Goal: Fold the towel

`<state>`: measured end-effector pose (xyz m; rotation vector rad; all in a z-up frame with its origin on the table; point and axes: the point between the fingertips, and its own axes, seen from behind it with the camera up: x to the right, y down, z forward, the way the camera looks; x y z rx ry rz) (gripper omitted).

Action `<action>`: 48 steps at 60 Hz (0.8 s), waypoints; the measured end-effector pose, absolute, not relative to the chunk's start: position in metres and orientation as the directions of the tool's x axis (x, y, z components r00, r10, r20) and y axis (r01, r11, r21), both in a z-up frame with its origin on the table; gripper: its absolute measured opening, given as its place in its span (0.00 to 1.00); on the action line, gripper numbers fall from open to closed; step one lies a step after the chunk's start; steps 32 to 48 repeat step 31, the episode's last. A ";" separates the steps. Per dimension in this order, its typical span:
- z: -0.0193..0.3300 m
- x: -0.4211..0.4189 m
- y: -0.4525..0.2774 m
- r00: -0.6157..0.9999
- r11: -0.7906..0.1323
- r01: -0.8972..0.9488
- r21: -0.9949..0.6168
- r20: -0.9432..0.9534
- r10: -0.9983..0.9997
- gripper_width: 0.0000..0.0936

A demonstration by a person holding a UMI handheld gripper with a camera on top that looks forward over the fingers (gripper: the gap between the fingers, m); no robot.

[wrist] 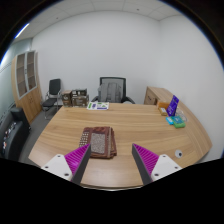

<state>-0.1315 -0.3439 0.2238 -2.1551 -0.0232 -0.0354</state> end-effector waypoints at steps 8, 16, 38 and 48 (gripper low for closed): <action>0.242 -0.150 -0.399 0.999 -0.547 0.016 -0.837 0.033 -0.022 0.91; 0.258 -0.159 -0.437 0.998 -0.528 0.029 -0.849 0.053 -0.030 0.91; 0.276 -0.173 -0.467 0.997 -0.498 0.037 -0.866 0.065 -0.039 0.90; 0.276 -0.173 -0.467 0.997 -0.498 0.037 -0.866 0.065 -0.039 0.90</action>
